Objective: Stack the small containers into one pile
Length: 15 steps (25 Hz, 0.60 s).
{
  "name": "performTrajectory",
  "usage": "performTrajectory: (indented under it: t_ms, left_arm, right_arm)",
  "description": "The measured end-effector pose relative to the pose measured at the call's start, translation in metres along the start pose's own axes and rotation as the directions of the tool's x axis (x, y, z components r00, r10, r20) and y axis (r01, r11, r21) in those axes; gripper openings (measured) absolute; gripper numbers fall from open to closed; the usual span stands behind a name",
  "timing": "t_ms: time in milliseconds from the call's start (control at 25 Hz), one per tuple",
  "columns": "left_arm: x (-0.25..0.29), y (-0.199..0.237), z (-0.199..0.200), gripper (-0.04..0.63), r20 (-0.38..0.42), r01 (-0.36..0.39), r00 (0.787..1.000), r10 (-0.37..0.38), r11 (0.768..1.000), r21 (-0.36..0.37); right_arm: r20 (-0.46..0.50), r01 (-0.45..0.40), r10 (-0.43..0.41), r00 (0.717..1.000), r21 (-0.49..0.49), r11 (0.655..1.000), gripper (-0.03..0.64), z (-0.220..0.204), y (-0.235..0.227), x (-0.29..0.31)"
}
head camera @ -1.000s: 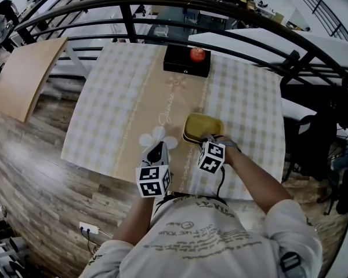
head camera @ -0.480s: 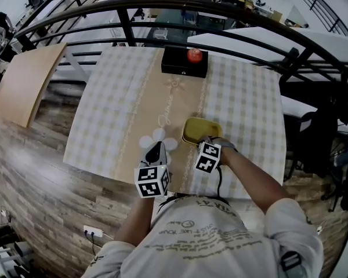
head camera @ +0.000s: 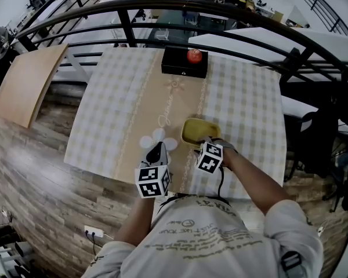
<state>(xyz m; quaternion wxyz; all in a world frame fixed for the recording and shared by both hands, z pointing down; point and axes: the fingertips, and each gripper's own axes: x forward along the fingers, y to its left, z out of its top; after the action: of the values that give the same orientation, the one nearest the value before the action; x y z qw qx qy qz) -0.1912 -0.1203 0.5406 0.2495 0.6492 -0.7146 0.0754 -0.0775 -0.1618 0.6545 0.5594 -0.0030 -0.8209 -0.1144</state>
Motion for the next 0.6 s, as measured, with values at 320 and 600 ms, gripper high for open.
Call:
performTrajectory:
  t_ms: [320, 600]
  left_arm:
    - [0.01, -0.02, 0.011, 0.003, 0.007, 0.039, 0.999, -0.039, 0.999, 0.032]
    - [0.021, -0.056, 0.032, 0.003, 0.028, 0.098, 0.995, -0.1, 0.992, 0.081]
  right_arm:
    - [0.235, 0.137, -0.197, 0.952, 0.25, 0.958, 0.003, 0.014, -0.036, -0.041]
    - [0.326, 0.244, -0.431, 0.841, 0.484, 0.841, 0.002, 0.005, -0.077, -0.095]
